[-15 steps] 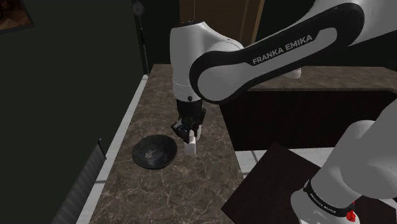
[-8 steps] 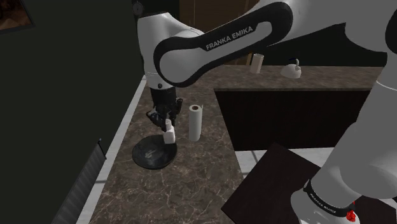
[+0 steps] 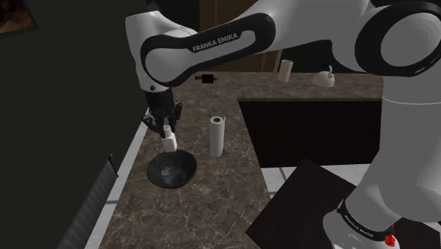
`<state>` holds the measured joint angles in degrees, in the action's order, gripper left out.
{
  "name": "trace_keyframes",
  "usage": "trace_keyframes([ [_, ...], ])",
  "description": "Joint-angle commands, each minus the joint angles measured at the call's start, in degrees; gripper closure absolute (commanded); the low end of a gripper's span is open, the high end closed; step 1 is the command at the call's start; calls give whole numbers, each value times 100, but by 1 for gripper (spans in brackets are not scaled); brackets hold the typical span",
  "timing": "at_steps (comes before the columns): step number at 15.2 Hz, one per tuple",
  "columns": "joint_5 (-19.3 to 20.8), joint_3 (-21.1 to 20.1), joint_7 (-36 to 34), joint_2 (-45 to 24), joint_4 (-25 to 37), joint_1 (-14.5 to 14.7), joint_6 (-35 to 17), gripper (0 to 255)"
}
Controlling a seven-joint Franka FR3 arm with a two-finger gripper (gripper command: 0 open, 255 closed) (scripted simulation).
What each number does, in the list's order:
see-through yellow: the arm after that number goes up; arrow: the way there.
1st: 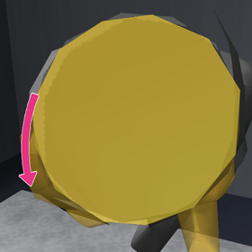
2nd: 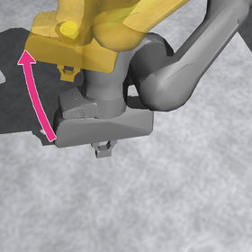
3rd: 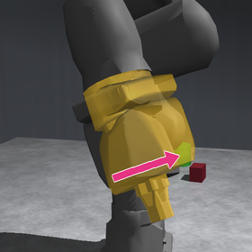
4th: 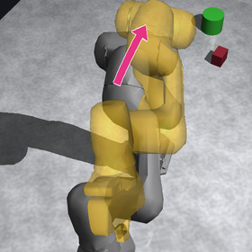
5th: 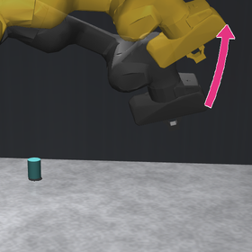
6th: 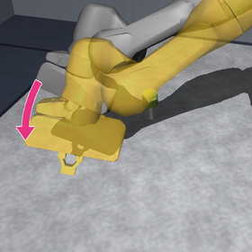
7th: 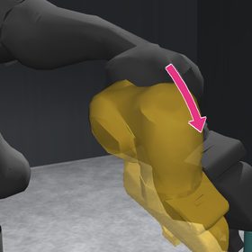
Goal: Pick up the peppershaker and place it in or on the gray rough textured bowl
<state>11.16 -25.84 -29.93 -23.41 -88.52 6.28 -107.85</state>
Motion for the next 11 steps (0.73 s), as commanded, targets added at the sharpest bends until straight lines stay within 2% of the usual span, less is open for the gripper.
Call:
trace_keyframes([
  [1,36,15,-21,-75,-44,13,-114,255],
  [11,169,81,-115,-311,-487,26,-769,255],
])
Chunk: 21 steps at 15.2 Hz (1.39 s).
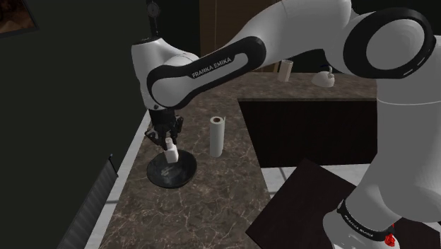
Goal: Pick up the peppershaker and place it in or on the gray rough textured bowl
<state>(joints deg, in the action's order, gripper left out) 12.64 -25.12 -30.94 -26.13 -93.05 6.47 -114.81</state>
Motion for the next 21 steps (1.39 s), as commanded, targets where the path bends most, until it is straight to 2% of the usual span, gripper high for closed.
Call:
trace_keyframes([
  [1,36,18,-24,-68,-71,10,-136,255],
  [7,130,68,-86,-244,-243,34,-469,255],
  [14,131,69,-86,-245,-241,35,-468,255],
  [15,131,69,-86,-245,-241,35,-468,0],
  [20,131,69,-86,-245,-241,35,-468,0],
  [21,88,44,-59,-167,-158,25,-313,0],
])
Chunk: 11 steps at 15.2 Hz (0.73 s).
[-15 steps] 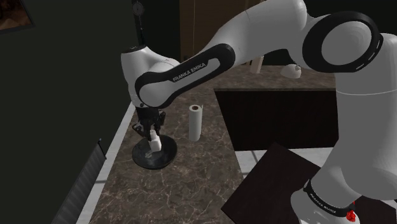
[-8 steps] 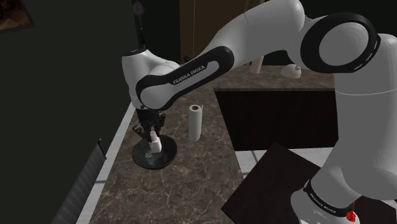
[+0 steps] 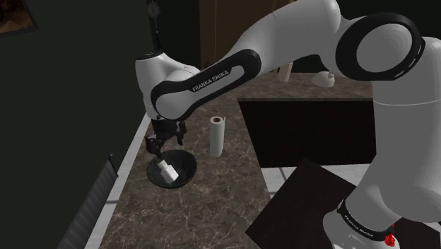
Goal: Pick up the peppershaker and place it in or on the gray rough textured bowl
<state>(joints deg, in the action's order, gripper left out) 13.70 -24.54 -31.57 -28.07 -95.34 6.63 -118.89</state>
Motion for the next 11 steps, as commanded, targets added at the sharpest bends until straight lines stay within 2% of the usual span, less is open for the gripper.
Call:
trace_keyframes([
  [1,-58,-36,29,99,163,2,252,0],
  [3,-122,-70,71,212,351,-5,542,0],
  [11,-123,-70,72,212,351,-4,542,0],
])
